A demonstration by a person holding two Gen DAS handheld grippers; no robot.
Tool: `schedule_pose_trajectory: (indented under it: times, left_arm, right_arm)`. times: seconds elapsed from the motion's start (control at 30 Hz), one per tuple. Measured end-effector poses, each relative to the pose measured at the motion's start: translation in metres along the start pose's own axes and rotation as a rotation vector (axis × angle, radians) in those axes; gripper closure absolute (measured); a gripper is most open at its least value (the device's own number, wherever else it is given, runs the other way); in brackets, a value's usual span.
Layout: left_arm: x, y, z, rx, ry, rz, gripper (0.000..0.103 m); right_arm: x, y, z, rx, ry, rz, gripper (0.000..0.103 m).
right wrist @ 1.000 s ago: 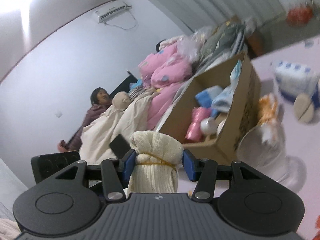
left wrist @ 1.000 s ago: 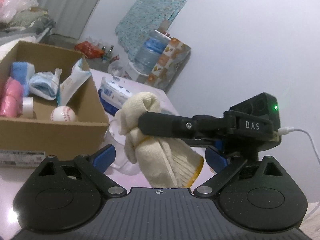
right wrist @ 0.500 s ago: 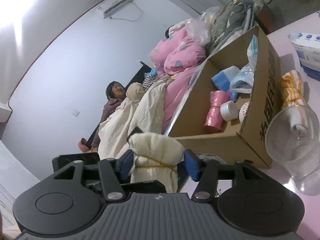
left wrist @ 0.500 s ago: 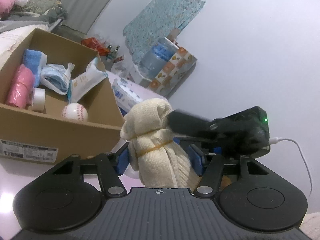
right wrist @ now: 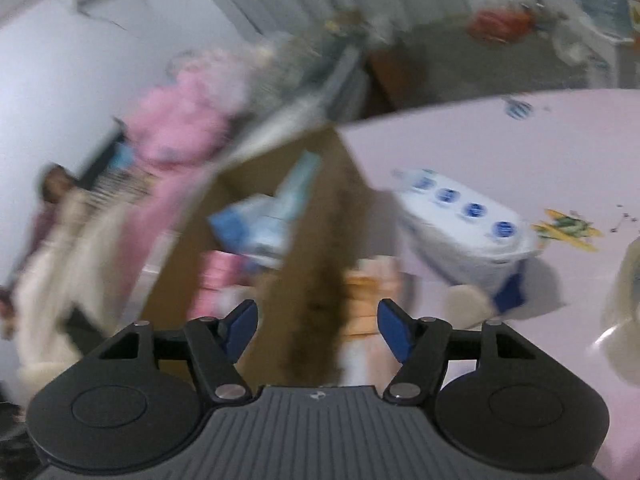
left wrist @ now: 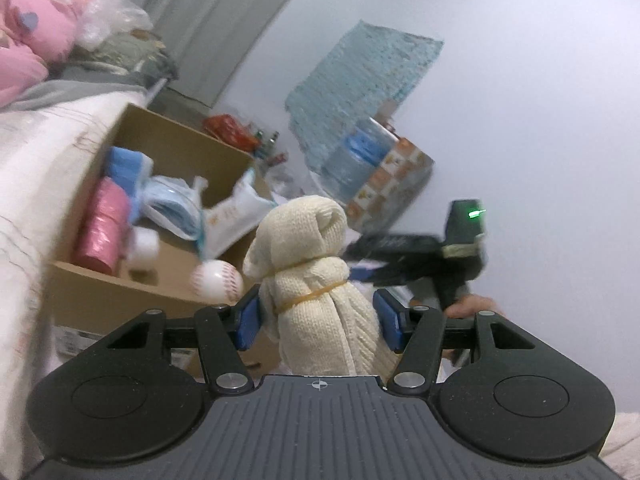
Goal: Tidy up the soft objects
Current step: 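Grasp the orange-striped cloth bundle with the right gripper while left holds cream bundle, then carry both cloth bundles over the box and open both grippers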
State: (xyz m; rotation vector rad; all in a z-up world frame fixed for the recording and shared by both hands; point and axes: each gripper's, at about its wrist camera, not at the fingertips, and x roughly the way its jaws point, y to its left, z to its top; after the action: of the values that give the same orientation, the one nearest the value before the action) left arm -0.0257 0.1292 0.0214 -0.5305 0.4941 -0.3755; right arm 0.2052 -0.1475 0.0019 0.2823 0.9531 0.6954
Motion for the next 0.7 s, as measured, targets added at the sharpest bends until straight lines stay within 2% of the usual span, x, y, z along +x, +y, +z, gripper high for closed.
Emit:
schedule_pose_trajectory:
  times: [0.07, 0.2, 0.37, 0.4, 0.43, 0.47, 0.6, 0.7]
  left_arm:
    - [-0.005, 0.006, 0.003, -0.005, -0.014, 0.014, 0.045]
    - [-0.014, 0.015, 0.009, -0.023, -0.047, 0.036, 0.045]
    - [-0.021, 0.026, 0.016, -0.047, -0.076, 0.067, 0.045]
    - [-0.022, 0.027, 0.016, -0.049, -0.079, 0.071, 0.045]
    - [-0.023, 0.028, 0.017, -0.051, -0.083, 0.075, 0.045]
    - [-0.024, 0.028, 0.018, -0.052, -0.085, 0.079, 0.045]
    - [-0.027, 0.026, 0.022, -0.049, -0.092, 0.095, 0.045]
    - [-0.032, 0.021, 0.027, -0.028, -0.101, 0.115, 0.045]
  right_arm:
    - [0.024, -0.006, 0.005, -0.025, 0.063, -0.070, 0.028]
    - [0.063, -0.015, 0.010, -0.040, 0.178, -0.141, 0.030]
    - [0.093, -0.018, 0.017, -0.044, 0.277, -0.108, 0.030]
    - [0.096, -0.016, 0.019, -0.054, 0.279, -0.110, 0.031]
    - [0.097, -0.014, 0.018, -0.067, 0.279, -0.097, 0.042]
    - [0.097, -0.013, 0.019, -0.073, 0.280, -0.072, 0.049]
    - [0.084, -0.004, 0.011, -0.124, 0.219, -0.104, 0.054]
    - [0.067, -0.007, 0.008, -0.090, 0.163, -0.114, 0.054]
